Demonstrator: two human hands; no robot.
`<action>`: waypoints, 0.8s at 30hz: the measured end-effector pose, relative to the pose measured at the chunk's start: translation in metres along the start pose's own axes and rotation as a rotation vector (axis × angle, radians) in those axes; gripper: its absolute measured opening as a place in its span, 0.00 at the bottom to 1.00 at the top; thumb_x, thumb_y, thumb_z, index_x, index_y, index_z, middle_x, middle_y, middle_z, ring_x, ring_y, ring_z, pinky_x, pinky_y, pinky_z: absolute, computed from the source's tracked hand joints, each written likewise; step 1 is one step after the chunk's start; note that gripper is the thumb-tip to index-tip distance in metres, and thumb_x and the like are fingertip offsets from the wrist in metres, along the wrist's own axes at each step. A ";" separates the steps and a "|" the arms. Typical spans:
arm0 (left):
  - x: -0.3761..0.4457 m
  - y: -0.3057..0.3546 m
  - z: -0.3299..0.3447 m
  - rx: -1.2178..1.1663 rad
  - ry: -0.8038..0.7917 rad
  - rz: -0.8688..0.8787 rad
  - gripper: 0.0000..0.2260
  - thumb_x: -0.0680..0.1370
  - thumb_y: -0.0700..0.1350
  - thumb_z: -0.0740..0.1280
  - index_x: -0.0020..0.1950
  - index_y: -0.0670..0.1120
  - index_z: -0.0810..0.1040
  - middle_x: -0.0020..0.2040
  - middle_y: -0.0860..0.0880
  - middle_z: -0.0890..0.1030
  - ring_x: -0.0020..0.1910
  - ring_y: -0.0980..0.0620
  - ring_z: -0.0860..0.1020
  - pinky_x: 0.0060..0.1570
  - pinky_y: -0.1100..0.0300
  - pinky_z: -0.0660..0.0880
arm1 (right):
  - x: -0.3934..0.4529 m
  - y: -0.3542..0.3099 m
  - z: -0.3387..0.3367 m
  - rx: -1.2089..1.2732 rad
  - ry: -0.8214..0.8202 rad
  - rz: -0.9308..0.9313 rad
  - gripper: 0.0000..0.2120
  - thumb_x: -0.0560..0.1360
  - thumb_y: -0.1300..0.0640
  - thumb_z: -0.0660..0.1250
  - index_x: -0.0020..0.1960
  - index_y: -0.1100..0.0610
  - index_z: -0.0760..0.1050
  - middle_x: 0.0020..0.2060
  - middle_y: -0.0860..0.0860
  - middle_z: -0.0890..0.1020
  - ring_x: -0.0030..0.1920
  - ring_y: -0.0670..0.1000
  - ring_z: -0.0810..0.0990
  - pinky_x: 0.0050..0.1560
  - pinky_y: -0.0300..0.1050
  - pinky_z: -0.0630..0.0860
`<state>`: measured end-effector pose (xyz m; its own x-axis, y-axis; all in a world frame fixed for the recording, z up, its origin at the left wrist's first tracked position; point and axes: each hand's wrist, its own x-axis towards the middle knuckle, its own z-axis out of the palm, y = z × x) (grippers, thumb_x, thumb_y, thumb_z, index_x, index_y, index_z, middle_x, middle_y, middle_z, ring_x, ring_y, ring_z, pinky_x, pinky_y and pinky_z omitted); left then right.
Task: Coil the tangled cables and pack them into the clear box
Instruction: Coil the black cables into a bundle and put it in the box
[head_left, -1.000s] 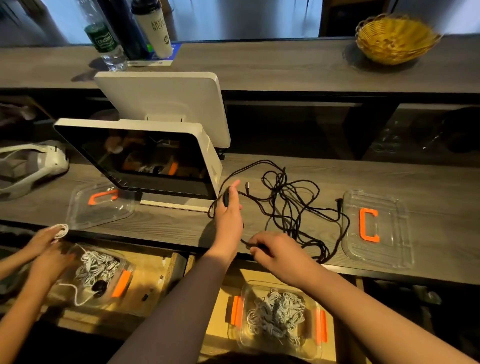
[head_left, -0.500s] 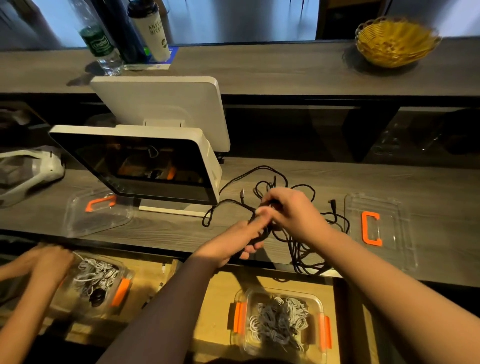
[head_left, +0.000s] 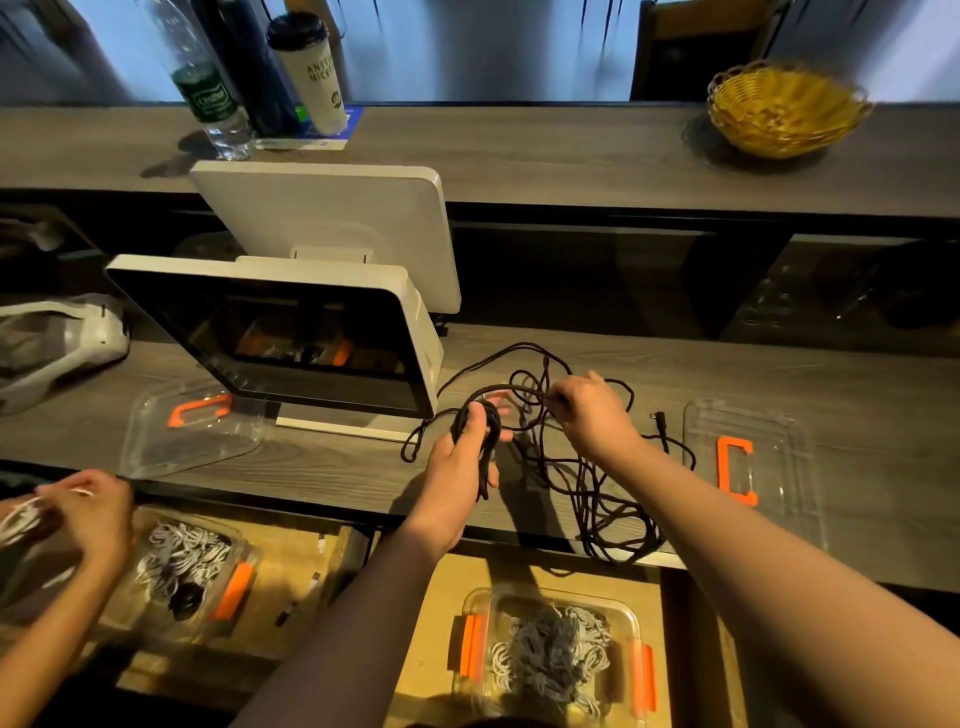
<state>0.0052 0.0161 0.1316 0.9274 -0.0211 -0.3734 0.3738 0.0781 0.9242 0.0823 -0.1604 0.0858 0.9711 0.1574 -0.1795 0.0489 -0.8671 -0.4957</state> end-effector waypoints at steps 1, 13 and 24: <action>-0.002 0.002 0.002 -0.014 0.003 0.007 0.23 0.75 0.66 0.56 0.58 0.55 0.81 0.53 0.47 0.85 0.34 0.54 0.72 0.39 0.57 0.70 | 0.000 0.005 0.003 0.112 -0.012 0.066 0.10 0.80 0.59 0.64 0.60 0.53 0.77 0.52 0.50 0.80 0.57 0.48 0.76 0.54 0.42 0.73; -0.001 0.074 0.004 -0.527 -0.071 0.215 0.25 0.84 0.62 0.48 0.61 0.45 0.75 0.57 0.41 0.82 0.58 0.47 0.80 0.30 0.62 0.68 | 0.010 0.000 -0.023 0.535 0.043 0.163 0.05 0.82 0.54 0.61 0.50 0.51 0.75 0.45 0.51 0.81 0.46 0.50 0.81 0.42 0.42 0.74; -0.006 0.071 -0.013 0.113 0.017 0.208 0.19 0.83 0.60 0.55 0.52 0.50 0.81 0.34 0.50 0.71 0.31 0.57 0.67 0.29 0.64 0.63 | 0.032 -0.020 -0.105 0.466 0.218 -0.015 0.10 0.81 0.45 0.61 0.50 0.49 0.78 0.44 0.46 0.81 0.46 0.47 0.80 0.42 0.46 0.75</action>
<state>0.0266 0.0351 0.1987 0.9848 0.0002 -0.1739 0.1738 -0.0325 0.9842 0.1368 -0.1879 0.1796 0.9996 0.0234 -0.0127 0.0024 -0.5551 -0.8318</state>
